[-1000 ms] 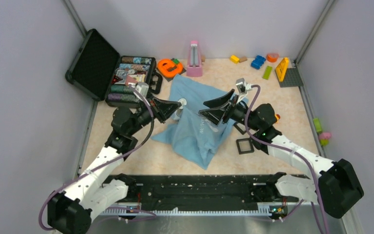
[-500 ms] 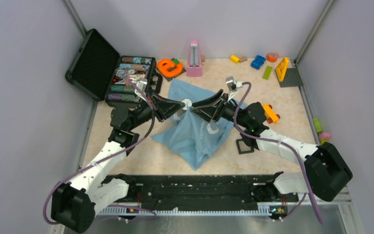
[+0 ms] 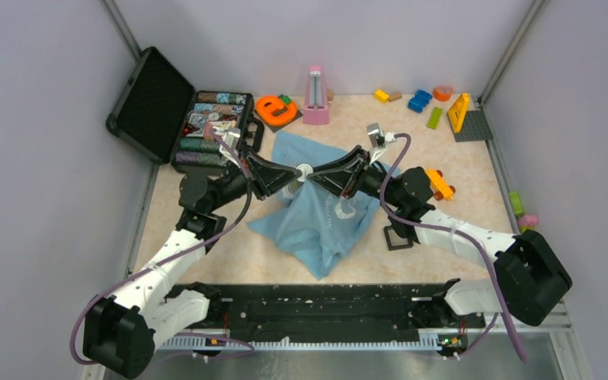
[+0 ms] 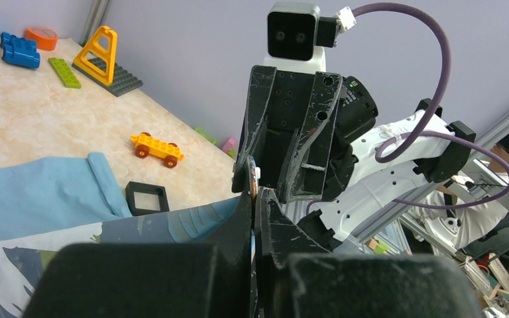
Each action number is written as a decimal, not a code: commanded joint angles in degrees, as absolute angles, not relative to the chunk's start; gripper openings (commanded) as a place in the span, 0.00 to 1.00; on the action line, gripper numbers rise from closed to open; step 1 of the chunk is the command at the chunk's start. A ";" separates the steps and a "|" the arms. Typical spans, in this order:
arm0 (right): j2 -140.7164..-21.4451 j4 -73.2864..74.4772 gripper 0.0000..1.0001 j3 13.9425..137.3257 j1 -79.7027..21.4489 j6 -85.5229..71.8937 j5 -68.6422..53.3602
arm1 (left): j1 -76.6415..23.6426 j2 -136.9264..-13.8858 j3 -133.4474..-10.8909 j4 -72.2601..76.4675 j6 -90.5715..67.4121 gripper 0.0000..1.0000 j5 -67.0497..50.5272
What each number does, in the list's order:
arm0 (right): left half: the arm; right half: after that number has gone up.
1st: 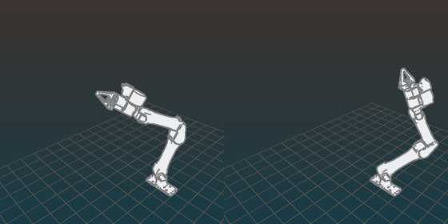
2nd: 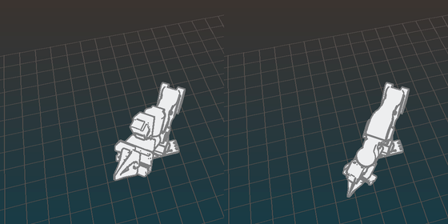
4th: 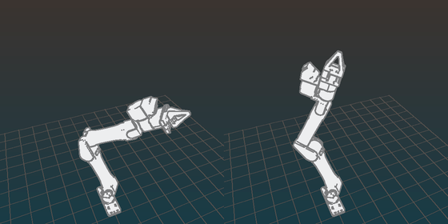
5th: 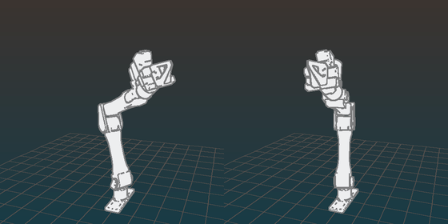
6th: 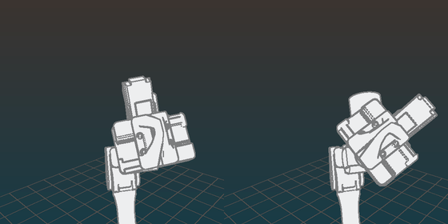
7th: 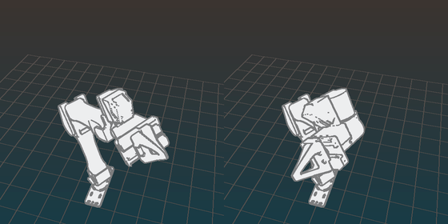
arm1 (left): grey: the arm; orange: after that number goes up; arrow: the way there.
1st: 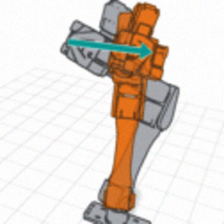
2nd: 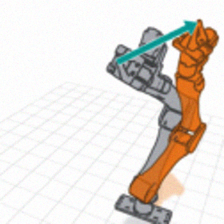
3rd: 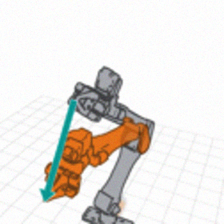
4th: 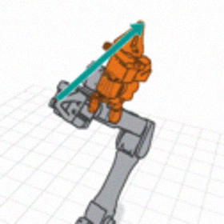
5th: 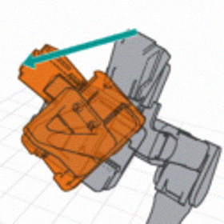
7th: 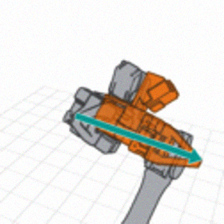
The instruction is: Remove the brooch from the garment
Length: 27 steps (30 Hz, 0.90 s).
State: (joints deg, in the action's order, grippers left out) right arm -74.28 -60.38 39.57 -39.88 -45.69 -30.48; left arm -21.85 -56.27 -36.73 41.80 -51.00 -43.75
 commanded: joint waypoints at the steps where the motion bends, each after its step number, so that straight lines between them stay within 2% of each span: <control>1: -74.22 -62.05 0.30 42.01 -40.86 -46.05 -30.41 | -21.88 -55.01 -36.95 47.22 -52.04 0.00 -44.55; 8: -74.09 -61.60 0.27 41.81 -41.11 -46.26 -30.37 | -21.92 -54.28 -36.08 47.35 -51.92 0.00 -44.74; 13: -74.38 -61.42 0.21 42.10 -41.28 -46.59 -30.45 | -21.97 -54.15 -35.69 48.28 -52.21 0.00 -45.61; 27: -76.10 -63.27 0.19 42.54 -41.42 -48.52 -31.99 | -22.01 -54.93 -36.19 47.11 -51.51 0.00 -45.82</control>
